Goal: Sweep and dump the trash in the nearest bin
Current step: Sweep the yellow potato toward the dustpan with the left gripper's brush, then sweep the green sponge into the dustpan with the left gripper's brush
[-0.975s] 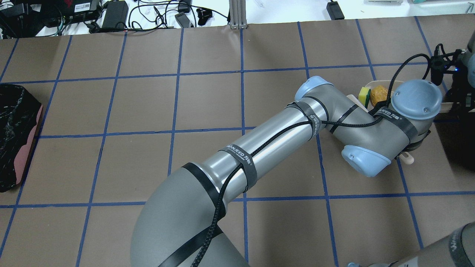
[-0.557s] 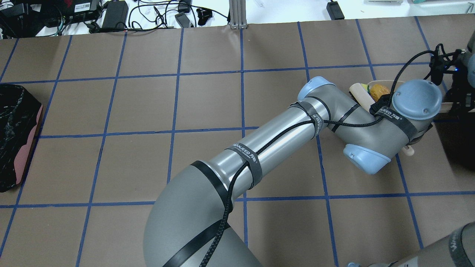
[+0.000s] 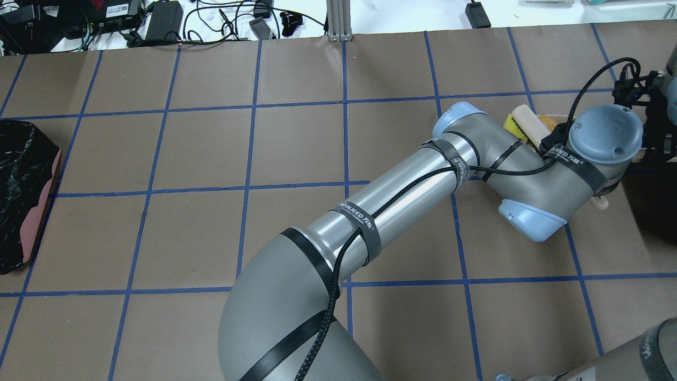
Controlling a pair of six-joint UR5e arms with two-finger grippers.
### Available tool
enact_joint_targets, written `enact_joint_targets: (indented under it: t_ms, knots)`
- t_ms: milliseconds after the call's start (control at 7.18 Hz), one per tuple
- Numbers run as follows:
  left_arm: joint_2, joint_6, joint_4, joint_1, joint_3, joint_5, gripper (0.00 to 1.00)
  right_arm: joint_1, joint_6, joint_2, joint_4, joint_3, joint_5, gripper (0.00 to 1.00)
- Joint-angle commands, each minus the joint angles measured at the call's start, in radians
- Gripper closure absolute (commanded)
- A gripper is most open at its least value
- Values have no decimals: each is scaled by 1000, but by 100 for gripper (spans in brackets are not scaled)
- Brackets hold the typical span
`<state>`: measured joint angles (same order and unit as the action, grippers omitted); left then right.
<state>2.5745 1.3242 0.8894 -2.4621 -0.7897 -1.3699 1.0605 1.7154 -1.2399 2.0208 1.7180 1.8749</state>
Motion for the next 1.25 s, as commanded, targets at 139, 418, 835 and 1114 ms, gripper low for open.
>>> enact_joint_targets:
  t_ms: [139,418,835,1114]
  knots:
    - [-19,188,-3,-50,4,2,100,1,6,0,-4,5,-7,100]
    - [-51,199,11,-55,-12,0,100,1,-2,-1,-2,5,-7,100]
    - [-141,-134,111,59,-170,-46,100,-2,82,16,1,-3,-83,100]
    - [-154,-285,114,144,-207,-48,100,-13,98,14,-2,-1,-146,100]
